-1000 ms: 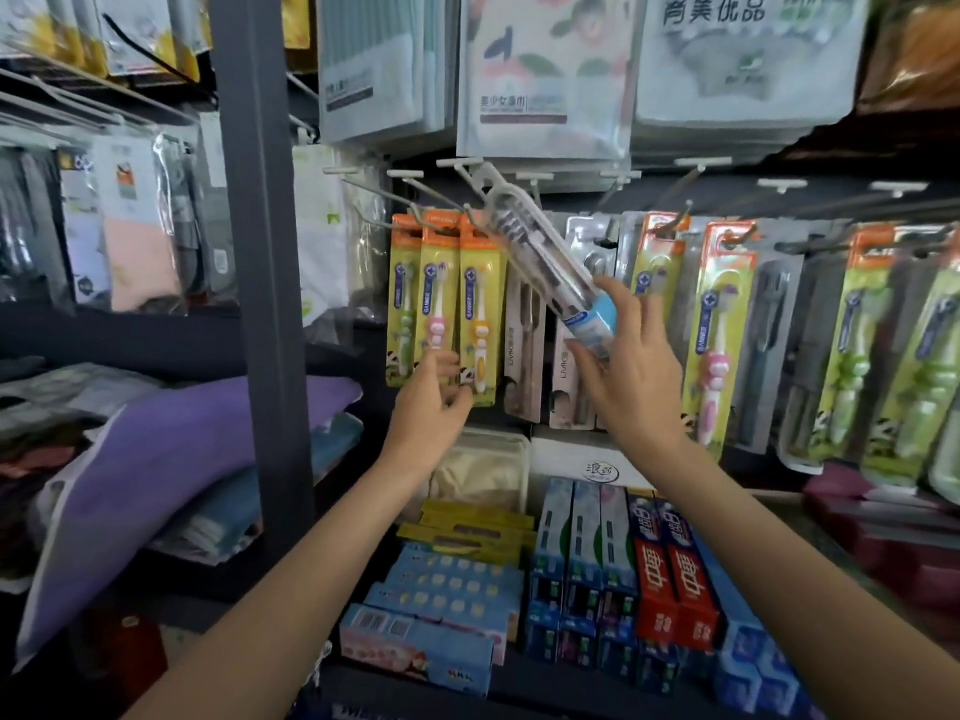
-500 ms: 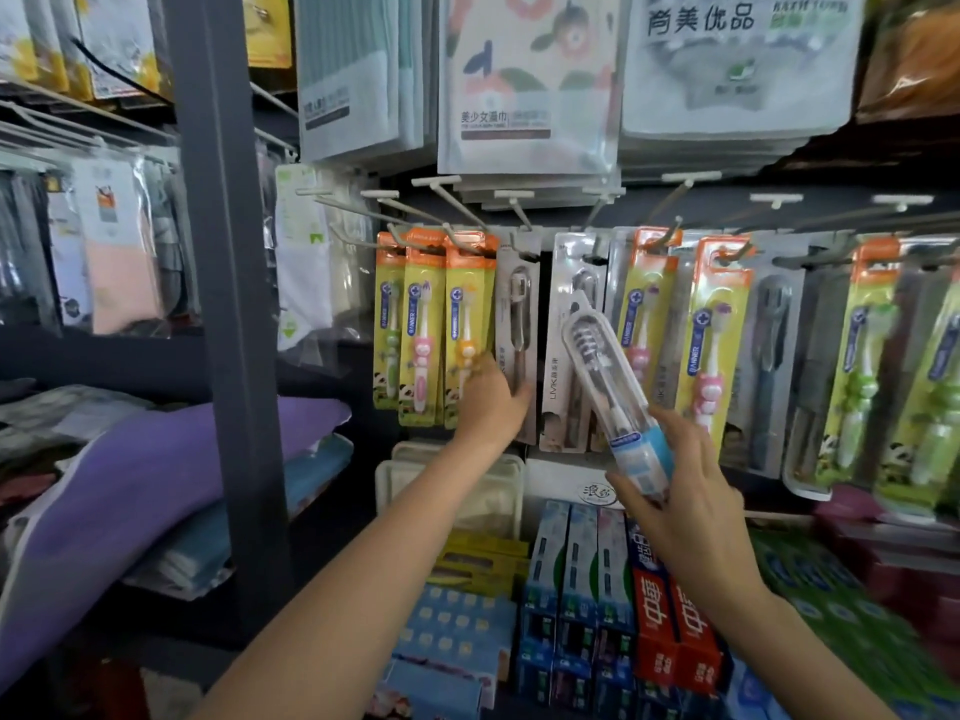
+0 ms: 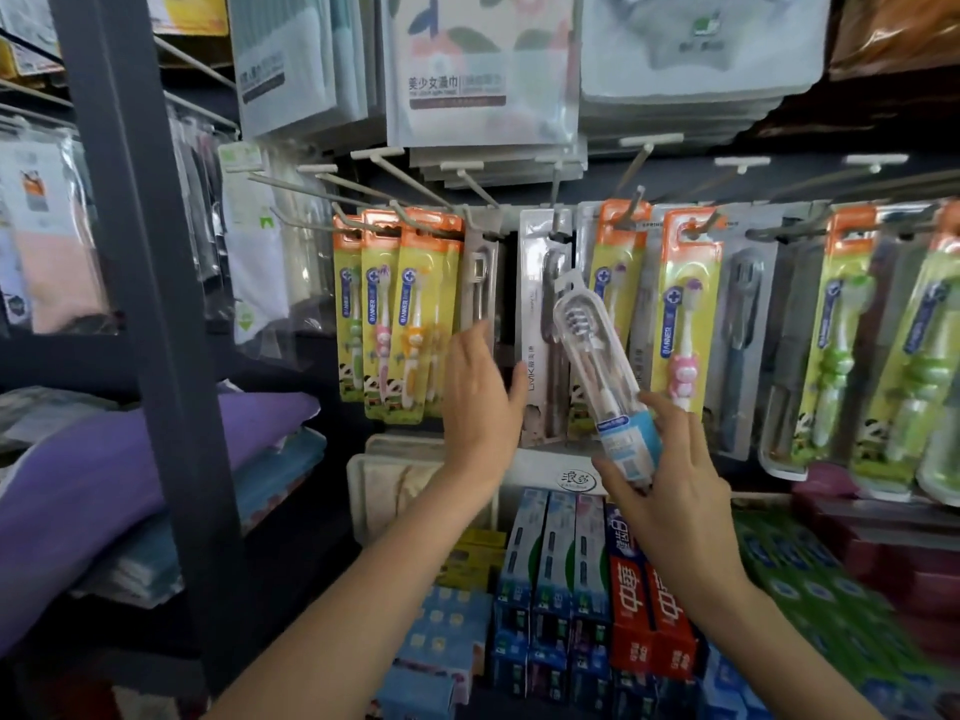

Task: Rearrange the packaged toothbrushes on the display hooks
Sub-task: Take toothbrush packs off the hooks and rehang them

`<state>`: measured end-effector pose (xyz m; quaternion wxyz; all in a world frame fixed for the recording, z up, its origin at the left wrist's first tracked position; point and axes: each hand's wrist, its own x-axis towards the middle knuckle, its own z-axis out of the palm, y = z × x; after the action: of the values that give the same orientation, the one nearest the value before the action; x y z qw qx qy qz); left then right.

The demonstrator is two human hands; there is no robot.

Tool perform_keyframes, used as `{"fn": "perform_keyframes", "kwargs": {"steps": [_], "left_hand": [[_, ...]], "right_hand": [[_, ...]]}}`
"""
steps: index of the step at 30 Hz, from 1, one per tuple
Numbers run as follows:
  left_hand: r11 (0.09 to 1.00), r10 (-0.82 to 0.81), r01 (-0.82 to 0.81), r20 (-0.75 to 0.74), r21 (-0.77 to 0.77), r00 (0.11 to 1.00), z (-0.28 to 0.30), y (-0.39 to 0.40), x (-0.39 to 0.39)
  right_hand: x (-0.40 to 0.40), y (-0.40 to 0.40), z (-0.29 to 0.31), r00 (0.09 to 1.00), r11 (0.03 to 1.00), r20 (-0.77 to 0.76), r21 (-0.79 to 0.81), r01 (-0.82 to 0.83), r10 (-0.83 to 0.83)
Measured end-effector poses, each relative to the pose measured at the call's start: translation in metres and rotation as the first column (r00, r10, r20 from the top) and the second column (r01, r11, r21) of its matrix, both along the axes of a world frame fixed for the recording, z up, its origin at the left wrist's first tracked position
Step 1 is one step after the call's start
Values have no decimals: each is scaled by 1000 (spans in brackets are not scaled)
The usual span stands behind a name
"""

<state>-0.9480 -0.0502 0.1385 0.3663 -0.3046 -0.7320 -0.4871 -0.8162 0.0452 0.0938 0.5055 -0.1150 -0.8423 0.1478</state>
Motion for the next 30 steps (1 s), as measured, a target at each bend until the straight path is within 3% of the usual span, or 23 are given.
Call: {"fn": "perform_keyframes", "kwargs": {"steps": [3, 6, 8, 11, 14, 19, 24, 30], "left_hand": [[982, -165, 182, 227, -58, 960, 12, 11, -4], [964, -159, 224, 370, -140, 915, 21, 24, -7], [956, -225, 284, 445, -71, 867, 25, 28, -7], [908, -393, 404, 565, 112, 725, 29, 29, -8], [914, -377, 387, 603, 121, 703, 30, 28, -12], [934, -302, 357, 529, -2, 793, 31, 7, -10], [976, -36, 99, 305, -194, 952, 51, -35, -17], [949, 105, -48, 168, -311, 980, 58, -46, -17]], "right_hand": [[4, 3, 0, 999, 999, 13, 6, 46, -46], [10, 8, -1, 997, 998, 50, -1, 65, -65], [14, 10, -1, 995, 997, 65, -11, 78, -77], [20, 12, 0, 993, 996, 80, -33, 88, -85], [22, 12, 3, 992, 995, 98, -47, 84, -79], [20, 8, 7, 990, 997, 112, -12, 82, -80], [17, 4, 10, 984, 994, 146, 4, 106, -105], [12, 1, 10, 978, 994, 175, -7, 113, -110]]}}
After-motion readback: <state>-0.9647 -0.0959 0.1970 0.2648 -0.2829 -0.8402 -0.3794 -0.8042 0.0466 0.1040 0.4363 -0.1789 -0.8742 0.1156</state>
